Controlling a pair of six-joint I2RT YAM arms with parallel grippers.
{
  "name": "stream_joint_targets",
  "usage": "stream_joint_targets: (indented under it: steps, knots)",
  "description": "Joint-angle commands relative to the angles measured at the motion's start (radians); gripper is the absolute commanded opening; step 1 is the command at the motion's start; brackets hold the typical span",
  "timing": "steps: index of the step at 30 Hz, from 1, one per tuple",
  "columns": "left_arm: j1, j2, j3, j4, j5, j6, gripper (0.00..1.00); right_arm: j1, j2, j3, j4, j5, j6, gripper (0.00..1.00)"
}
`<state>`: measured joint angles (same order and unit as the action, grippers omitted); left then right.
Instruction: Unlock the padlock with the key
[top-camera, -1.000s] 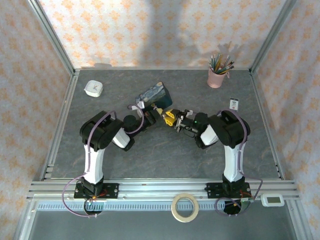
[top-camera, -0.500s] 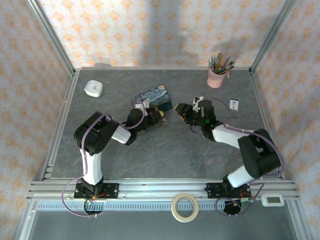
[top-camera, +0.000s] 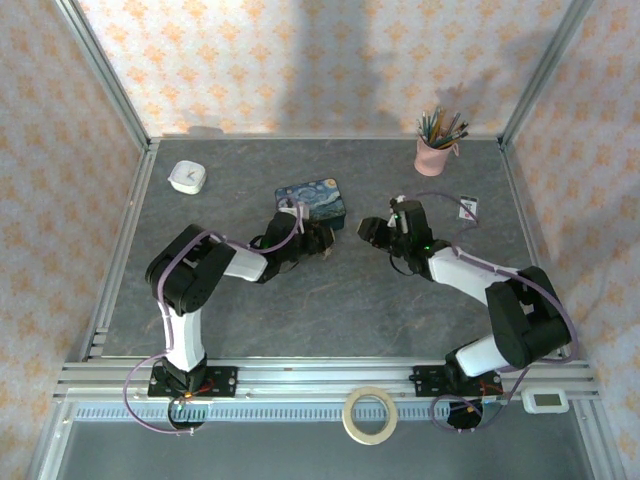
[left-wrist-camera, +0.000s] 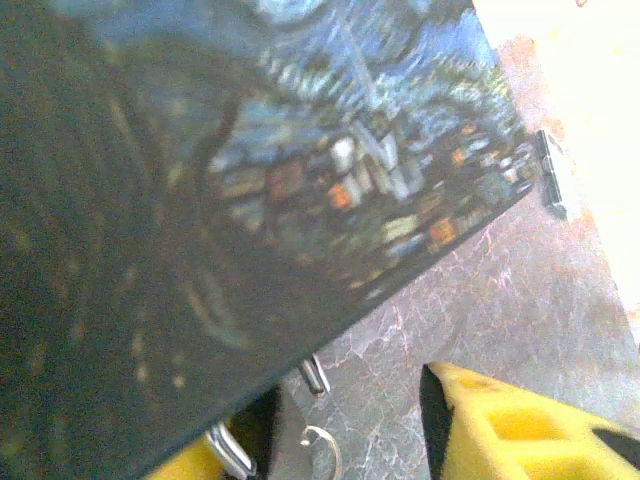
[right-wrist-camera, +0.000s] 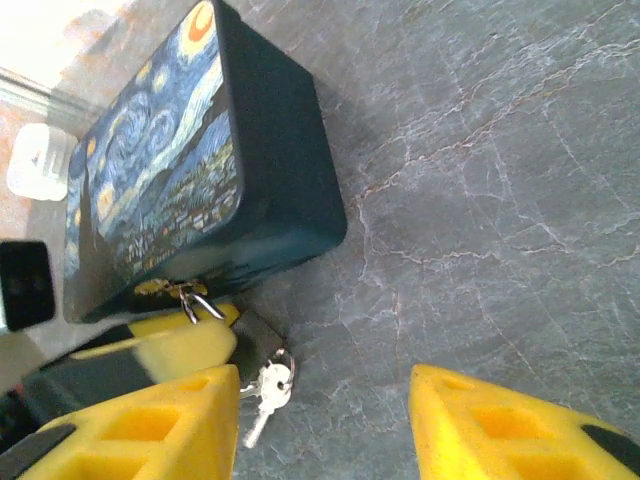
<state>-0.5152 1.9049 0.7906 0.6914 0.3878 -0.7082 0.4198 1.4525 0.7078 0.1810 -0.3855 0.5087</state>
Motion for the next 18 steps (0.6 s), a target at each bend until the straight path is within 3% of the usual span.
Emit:
stream_joint_targets:
  steps: [1,3,5,13,18]
  knots:
    - [0.028,-0.073,-0.028,-0.014,0.002,-0.043,0.72,0.03,0.005,0.047,-0.037,0.035,-0.099,0.48]
    - [0.042,-0.122,-0.065,0.022,0.012,-0.084,0.81,0.05,0.011,0.063,-0.053,0.051,-0.137,0.48]
    - [0.056,-0.166,-0.095,0.036,0.011,-0.115,0.83,0.069,0.018,0.079,-0.068,0.071,-0.171,0.48]
    - [0.13,-0.284,-0.177,0.045,-0.036,-0.216,0.83,0.2,0.143,0.214,-0.174,0.133,-0.35,0.47]
    - [0.188,-0.331,-0.217,0.093,-0.037,-0.251,0.82,0.3,0.285,0.365,-0.288,0.24,-0.445,0.46]
